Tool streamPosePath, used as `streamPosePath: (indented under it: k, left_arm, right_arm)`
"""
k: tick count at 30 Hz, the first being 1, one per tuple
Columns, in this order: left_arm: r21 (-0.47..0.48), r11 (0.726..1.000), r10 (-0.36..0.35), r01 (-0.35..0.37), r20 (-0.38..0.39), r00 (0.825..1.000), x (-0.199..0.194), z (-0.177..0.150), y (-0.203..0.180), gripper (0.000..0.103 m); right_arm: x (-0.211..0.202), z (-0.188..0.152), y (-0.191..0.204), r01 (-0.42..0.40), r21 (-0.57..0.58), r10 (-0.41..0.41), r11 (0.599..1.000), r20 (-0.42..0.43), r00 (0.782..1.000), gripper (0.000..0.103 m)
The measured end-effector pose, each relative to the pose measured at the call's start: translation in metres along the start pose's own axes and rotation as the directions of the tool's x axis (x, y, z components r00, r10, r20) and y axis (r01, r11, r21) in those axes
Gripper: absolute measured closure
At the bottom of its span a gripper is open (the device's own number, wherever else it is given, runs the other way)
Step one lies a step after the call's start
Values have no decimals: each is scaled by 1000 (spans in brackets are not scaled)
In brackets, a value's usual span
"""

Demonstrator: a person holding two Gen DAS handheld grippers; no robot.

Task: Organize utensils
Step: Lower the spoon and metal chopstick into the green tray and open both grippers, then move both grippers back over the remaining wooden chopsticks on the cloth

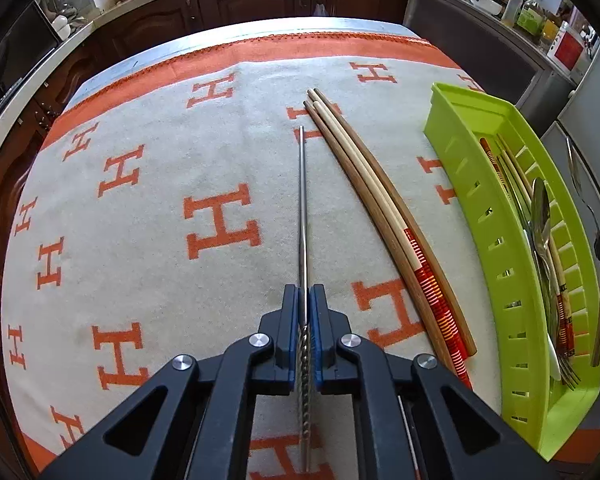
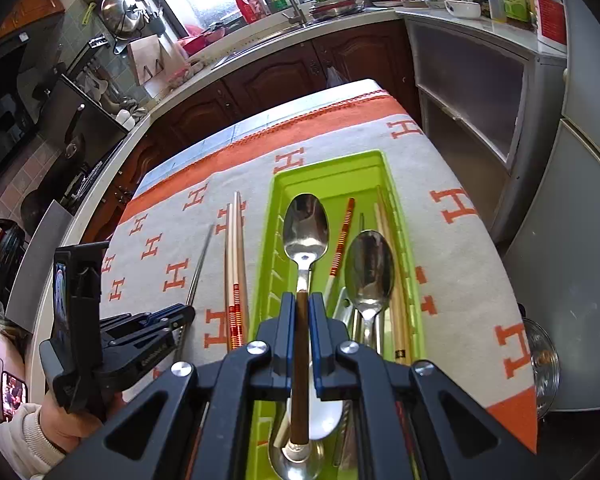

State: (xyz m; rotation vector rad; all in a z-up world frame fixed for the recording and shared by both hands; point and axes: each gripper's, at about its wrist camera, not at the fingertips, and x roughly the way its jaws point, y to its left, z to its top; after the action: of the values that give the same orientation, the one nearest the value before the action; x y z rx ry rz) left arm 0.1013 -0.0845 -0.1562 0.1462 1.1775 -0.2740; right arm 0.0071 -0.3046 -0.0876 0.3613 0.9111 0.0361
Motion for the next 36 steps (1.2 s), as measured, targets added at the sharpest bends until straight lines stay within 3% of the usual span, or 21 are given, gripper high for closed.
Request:
streamPosePath:
  k: [7,14,18,23,31,36]
  left_arm:
    - [-95,981,-171,168,-24,985,-19,4,7,100]
    - [-64,944,-324,324,15,946,-58,26,-31,100]
    - [-47,926,-376,375,-15,927,-57,41,-64,100]
    - [-57,924,-381,378,-59,923,-34,53,-95,100]
    - [-84,926,-376,368,-114,920,-3,53,-107,98]
    - [-58,925,-380,376,-113,918,-10,49,-108,70]
  right_arm:
    - [-2,-4,-16,60,13,-59,998,-21,998,97]
    - [12,-16,-25,97,4,-96,995,-93,991,97]
    - [21,-16,-24,129,-22,-130,991,-102,986,96]
    - [18,-13,-26,125,-18,-126,992,-92,988,95]
    - [2,-10,-25,106,-8,-107,994,-51,993,95]
    - [4,-12,-24,97,3,-97,995,-68,993,95]
